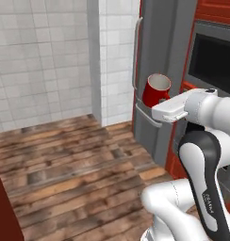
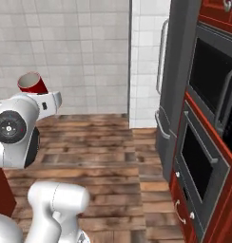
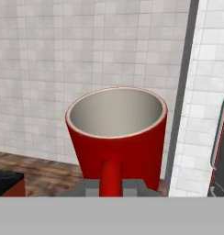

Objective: Open the cabinet directly in front. Then move the liquor and the mug to the dining counter with the candle on it.

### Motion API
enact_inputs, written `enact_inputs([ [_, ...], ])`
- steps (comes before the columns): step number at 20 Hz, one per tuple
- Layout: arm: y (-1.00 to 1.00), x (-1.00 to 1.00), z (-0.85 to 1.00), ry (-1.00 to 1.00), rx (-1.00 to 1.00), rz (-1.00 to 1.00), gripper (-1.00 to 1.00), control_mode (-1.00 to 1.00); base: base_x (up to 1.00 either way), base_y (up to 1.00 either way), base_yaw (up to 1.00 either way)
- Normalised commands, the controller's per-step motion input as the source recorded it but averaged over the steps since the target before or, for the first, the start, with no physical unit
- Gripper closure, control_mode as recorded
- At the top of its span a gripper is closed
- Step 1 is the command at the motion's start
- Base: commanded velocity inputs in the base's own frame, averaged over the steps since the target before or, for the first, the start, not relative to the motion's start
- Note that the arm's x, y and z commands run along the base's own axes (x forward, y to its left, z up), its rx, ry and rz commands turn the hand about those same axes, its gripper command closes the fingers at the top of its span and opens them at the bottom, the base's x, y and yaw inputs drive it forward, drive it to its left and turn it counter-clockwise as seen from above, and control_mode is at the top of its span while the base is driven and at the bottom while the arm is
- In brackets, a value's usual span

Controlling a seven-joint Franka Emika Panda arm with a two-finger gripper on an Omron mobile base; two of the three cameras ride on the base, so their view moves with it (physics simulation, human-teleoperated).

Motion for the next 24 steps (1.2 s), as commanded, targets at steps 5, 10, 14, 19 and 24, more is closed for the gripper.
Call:
enact_inputs([
  [5,0.00,0.00,0.00,0.00,0.00,0.00,1.00,1.00,1.00,0.11,0.09],
  [10,0.00,0.00,0.00,0.00,0.00,0.00,1.00,1.00,1.00,0.27,0.07],
  [14,0.00,0.00,0.00,0.00,0.00,0.00,1.00,1.00,1.00,0.52,0.02],
  [19,0.00,0.00,0.00,0.00,0.00,0.00,1.00,1.00,1.00,0.54,0.02],
  [24,0.00,0.00,0.00,0.00,0.00,0.00,1.00,1.00,1.00,0.43,0.12],
])
